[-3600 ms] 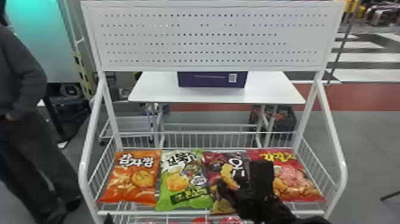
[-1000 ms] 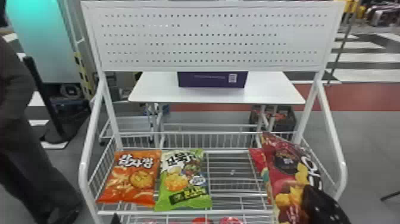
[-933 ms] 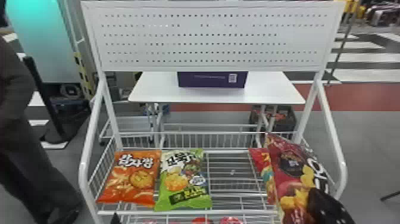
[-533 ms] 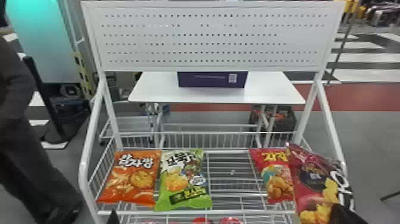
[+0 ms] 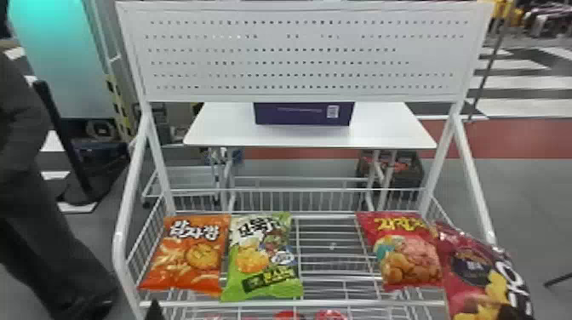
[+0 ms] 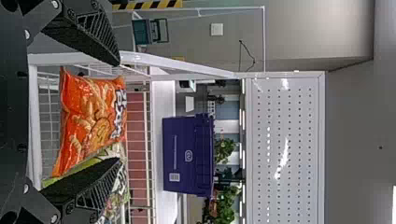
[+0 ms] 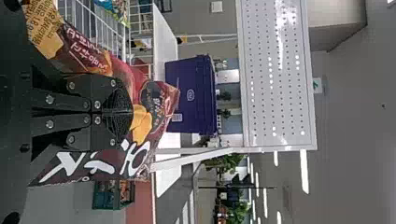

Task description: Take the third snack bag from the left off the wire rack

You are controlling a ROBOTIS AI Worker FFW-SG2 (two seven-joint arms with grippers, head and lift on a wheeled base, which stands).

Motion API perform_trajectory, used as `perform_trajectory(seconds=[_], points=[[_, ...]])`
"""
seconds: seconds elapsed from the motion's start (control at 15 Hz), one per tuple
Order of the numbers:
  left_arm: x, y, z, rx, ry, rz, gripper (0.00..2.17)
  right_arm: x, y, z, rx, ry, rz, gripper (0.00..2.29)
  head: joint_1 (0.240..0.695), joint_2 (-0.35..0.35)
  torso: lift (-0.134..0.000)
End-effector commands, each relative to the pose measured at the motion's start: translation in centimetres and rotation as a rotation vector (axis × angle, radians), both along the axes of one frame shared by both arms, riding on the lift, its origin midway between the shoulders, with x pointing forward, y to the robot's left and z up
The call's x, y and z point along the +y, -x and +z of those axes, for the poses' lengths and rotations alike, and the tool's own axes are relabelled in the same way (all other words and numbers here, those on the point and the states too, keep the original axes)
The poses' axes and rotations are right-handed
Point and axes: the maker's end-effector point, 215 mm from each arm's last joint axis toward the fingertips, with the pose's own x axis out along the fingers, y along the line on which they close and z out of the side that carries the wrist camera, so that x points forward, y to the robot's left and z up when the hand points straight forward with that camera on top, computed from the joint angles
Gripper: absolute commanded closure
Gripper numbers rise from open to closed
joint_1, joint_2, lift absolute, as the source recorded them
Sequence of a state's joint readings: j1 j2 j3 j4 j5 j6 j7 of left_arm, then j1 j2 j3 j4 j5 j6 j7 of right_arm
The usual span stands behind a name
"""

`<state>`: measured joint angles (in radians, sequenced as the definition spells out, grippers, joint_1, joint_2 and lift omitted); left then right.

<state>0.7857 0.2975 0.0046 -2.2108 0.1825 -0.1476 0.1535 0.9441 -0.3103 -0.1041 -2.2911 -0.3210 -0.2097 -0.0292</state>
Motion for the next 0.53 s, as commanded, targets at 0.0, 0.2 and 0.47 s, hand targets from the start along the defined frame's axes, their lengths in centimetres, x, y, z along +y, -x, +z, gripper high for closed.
perform_trajectory(seconds=[0.0, 0.2, 0.47], points=[[-0.04, 0.02, -0.10, 0.002, 0.002, 0.000, 0.17, -0.08, -0.04, 0.44, -0.014, 0.000, -0.002, 1.98, 0.499, 0.000, 0.000], [-0.22, 0.02, 0.11, -0.003, 0.006, -0.001, 0.17, -0.09, -0.04, 0.53, -0.017, -0.002, -0.002, 1.98, 0.499, 0.000, 0.000], [-0.31, 0.02, 0.17, -0.005, 0.009, -0.002, 0.17, -0.07, -0.07, 0.57, -0.019, -0.005, -0.002, 1.98, 0.499, 0.000, 0.000]])
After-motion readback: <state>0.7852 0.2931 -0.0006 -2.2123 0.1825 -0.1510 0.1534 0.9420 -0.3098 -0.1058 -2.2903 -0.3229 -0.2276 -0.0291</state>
